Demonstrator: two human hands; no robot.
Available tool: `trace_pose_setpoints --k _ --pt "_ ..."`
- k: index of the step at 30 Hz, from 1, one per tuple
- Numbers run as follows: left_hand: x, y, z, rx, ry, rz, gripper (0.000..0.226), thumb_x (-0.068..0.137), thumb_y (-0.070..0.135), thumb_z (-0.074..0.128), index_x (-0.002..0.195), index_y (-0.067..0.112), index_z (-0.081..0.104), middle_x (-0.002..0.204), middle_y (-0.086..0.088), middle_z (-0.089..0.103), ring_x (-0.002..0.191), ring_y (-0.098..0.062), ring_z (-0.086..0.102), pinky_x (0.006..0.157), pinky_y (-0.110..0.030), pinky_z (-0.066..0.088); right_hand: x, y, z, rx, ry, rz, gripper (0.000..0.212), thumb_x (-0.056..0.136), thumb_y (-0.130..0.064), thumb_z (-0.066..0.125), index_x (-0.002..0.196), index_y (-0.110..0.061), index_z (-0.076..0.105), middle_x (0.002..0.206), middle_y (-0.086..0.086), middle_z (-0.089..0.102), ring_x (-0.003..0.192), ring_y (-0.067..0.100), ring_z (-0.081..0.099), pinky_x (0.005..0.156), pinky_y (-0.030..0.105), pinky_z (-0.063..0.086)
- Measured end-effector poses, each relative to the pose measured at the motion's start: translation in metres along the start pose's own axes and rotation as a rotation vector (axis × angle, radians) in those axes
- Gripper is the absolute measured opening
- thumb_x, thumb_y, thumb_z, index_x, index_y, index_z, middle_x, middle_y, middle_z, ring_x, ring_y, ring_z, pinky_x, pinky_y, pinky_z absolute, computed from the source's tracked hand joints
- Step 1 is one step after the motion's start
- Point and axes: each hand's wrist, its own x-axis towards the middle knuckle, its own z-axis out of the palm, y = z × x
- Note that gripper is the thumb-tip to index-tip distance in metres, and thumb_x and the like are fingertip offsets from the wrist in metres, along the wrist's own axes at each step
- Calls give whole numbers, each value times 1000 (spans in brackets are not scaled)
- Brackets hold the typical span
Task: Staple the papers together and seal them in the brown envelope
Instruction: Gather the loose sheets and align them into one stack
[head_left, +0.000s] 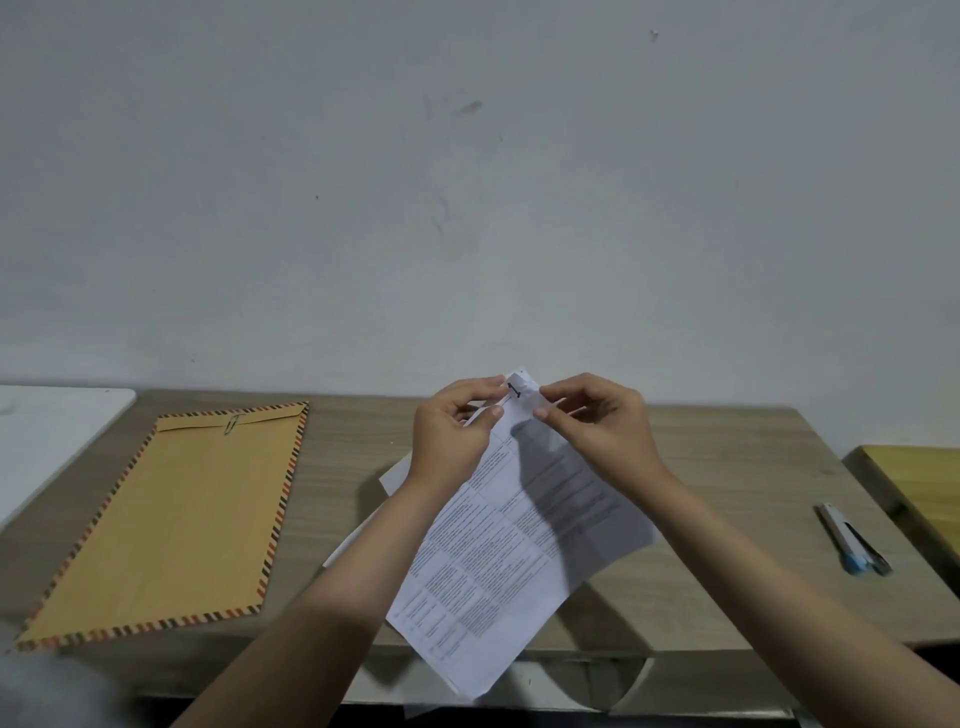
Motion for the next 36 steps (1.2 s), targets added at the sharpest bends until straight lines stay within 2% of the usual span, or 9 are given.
trace_pose_setpoints --k 3,7,12,15,19,24,28,32,36 --pt "-1 1 1 -6 -2 11 27 80 -1 69 88 24 74 111 11 69 101 -9 65 85 -27 52 1 0 0 9 12 19 14 75 -5 76 84 -14 72 73 -6 70 61 7 61 58 17 50" --pt "-1 1 2 -17 -25 1 26 80 -2 69 89 22 74 116 11 67 108 -5 62 89 -28 51 0 1 -6 -15 -19 14 21 77 -2 72 90 -19 72 73 -5 69 60 8 58 57 17 47" --pt "-1 3 8 -15 -18 -21 26 78 -4 70 85 20 74 106 4 68 78 -5 63 80 -30 51 0 -2 -13 -56 -71 -43 37 78 4 68 91 -31 70 95 -11 71 63 7 57 60 18 48" --pt "0 4 10 13 -27 5 23 77 -4 71 86 18 75 102 -1 67 78 -9 62 77 -32 51 2 -4 -15 -80 -88 -62 41 77 7 66 95 -30 70 101 -13 70 60 4 54 58 16 47" --pt "3 6 11 26 -29 11 21 77 -3 71 86 16 75 97 4 65 79 -7 62 71 -22 46 4 -6 -17 -17 -77 -30 36 77 8 66 95 -23 71 100 -6 71 62 7 55 56 19 49" --pt "3 11 13 18 -47 15 22 78 -4 69 85 15 74 95 3 69 83 -12 65 77 -31 53 6 -3 -20 13 -42 3 28 73 -2 75 84 -28 73 87 -8 73 84 13 68 78 35 53" --pt "2 13 15 8 -61 -14 22 78 -4 69 85 16 75 97 1 71 77 -14 65 77 -39 55 6 -7 -18 88 -5 35 11 72 -5 78 78 -13 73 74 -7 71 63 14 59 58 22 49" --pt "1 18 16 2 -61 -37 21 79 -4 69 88 13 75 100 1 72 74 -10 65 77 -34 55 7 -6 -19 34 -13 15 18 74 -2 76 84 -16 73 72 -16 69 55 5 53 54 14 43" --pt "1 19 16 1 -53 -50 22 79 -4 69 88 15 75 100 1 72 74 -13 65 78 -37 55 8 -5 -21 23 2 15 15 73 -4 77 81 -16 74 68 -15 69 56 7 55 54 17 45"
